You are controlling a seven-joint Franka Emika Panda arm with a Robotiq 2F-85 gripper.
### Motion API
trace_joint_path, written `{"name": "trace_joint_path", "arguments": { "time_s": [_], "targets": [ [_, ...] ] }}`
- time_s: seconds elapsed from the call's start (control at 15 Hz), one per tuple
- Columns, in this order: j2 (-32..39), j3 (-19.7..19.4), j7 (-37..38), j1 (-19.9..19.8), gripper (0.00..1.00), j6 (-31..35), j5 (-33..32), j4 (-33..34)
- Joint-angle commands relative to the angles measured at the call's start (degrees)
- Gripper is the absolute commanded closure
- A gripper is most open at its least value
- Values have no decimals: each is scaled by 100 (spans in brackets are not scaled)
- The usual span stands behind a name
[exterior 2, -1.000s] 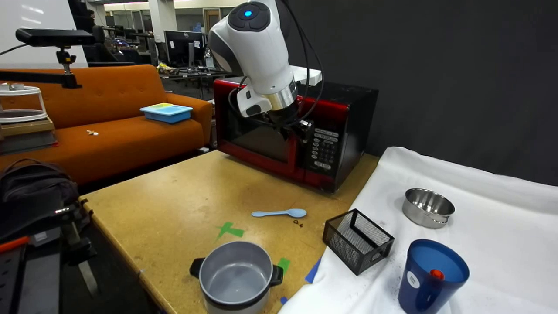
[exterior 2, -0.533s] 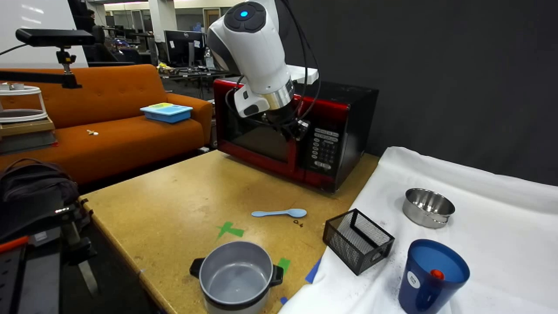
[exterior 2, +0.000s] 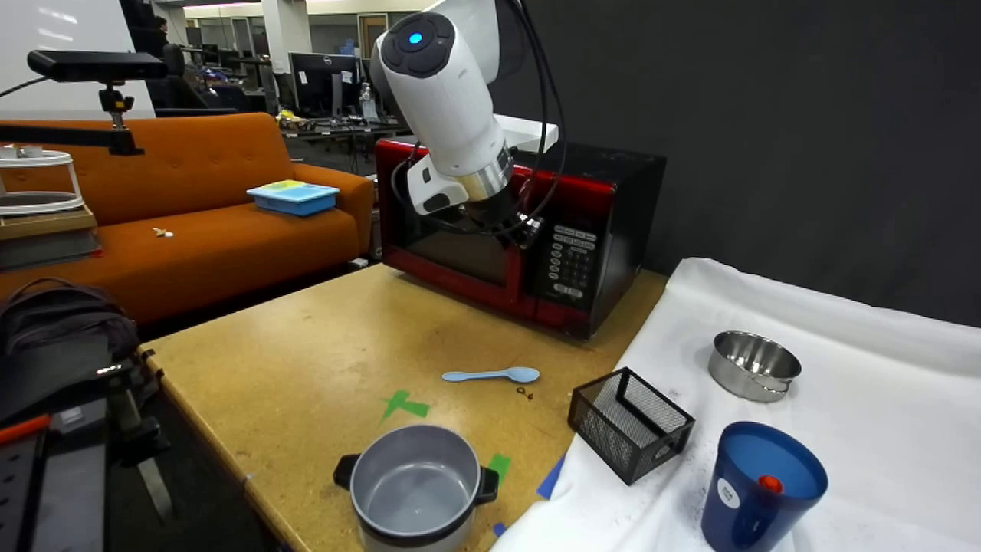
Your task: Put the gray dish in the microwave
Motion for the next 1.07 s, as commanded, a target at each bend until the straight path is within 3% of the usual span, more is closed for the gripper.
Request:
{"name": "trace_joint_path", "arguments": {
  "time_s": [0.0,0.2,0.4,0.47,0.53,0.8,0.87,1.0],
  "targets": [
    [-461,-631,-1038,242,93,-350,1393,-712],
    [-803,-1079,-2008,542,93,-740,2526,-1368],
    [-1251,-1380,-2537,770,93,-964,3204,-2173],
    [-1361,-1591,-2229,919,45,-1015,2891,-2350],
    [-1453,-1624,-2292,908,44,-1114,2887,-2523],
    [-1623,-1516,-2284,797,18,-1373,2696,-2953],
    [-1635,-916,-2535,170,10,-1264,2715,-2919],
    [-1568,-707,-2520,-27,0,-1186,2574,-2882]
  ]
}}
